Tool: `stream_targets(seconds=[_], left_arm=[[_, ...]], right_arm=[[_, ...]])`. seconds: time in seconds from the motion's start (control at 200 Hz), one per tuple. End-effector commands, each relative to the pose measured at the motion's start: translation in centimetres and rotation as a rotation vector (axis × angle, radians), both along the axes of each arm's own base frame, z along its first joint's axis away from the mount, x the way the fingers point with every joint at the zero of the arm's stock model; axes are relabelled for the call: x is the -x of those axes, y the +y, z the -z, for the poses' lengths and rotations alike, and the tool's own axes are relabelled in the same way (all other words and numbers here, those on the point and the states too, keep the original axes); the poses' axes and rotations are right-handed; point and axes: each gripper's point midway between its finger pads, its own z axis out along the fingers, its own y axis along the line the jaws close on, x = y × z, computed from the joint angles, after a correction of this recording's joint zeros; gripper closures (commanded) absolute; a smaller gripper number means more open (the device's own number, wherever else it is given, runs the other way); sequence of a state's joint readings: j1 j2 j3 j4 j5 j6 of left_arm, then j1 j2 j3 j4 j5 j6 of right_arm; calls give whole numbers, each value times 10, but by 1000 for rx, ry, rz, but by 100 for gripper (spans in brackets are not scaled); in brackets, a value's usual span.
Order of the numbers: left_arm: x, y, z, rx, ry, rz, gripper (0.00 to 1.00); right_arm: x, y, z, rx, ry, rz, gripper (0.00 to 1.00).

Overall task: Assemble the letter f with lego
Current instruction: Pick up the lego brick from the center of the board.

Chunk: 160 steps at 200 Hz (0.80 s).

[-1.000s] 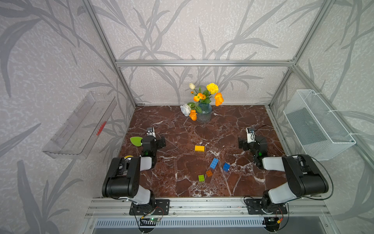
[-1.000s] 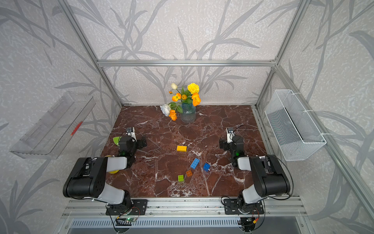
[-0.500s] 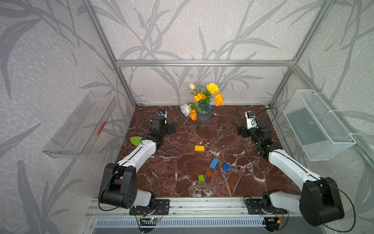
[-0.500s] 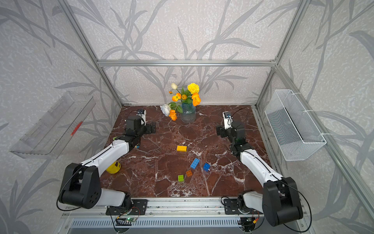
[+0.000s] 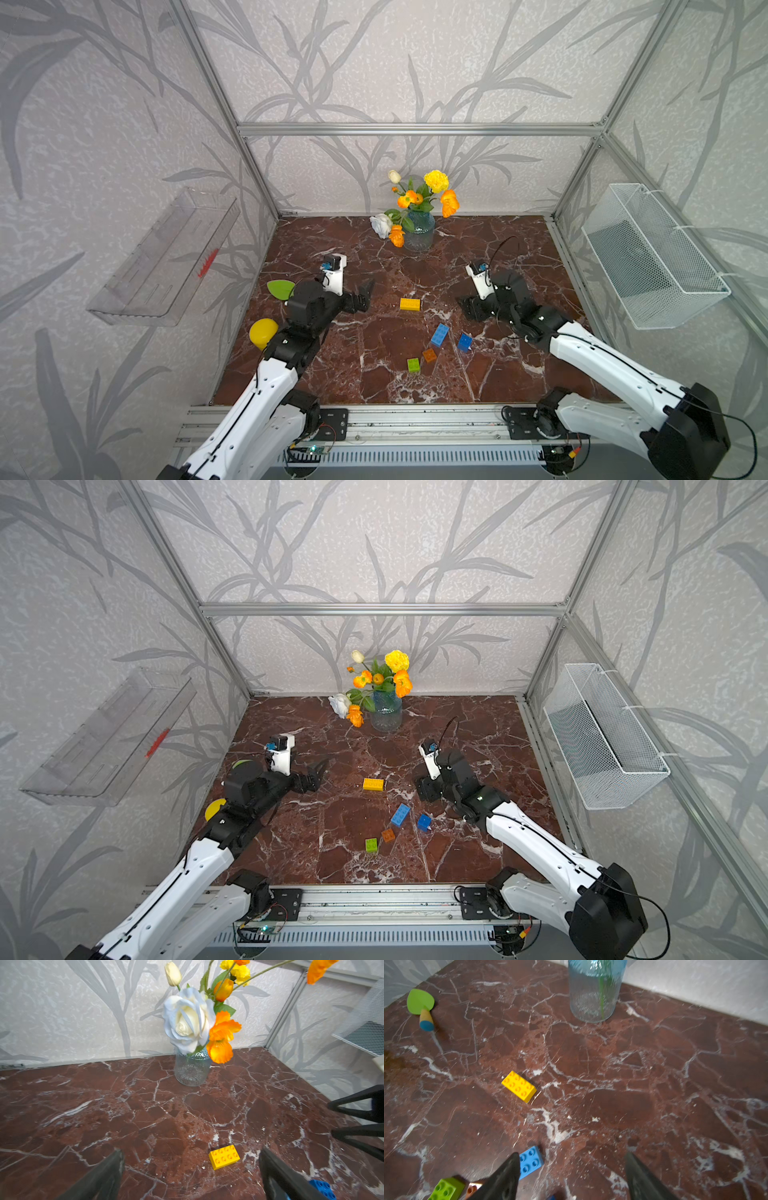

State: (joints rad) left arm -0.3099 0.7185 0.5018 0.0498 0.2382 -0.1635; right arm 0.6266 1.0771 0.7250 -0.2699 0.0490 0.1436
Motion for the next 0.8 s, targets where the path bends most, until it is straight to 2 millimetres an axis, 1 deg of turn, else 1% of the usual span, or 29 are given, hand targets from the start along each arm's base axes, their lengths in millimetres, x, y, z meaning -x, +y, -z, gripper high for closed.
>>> stream_targets(seconds=[0.0,0.135,0.22,0.31,0.385,0.59,0.795], left_arm=[[18,-12,-9,73,-66,72,1],[29,-17,-12,76,-104,111,1],[30,-22,-9,71,-87,139,1],[30,-29,-3,73,-72,172,1],[29,-33,-1,79,-64,187,1],[24,-38,2,77,-42,196,1],[25,-37,2,70,-36,195,1]], right_arm=[[31,-11,36,49,146,69,26],[56,-13,58,91,234,77,35],[70,-14,70,109,292,76,40],[83,-13,79,121,334,66,43],[90,-12,84,123,348,60,43],[95,-13,92,140,377,52,43],[89,-9,95,160,368,50,38]])
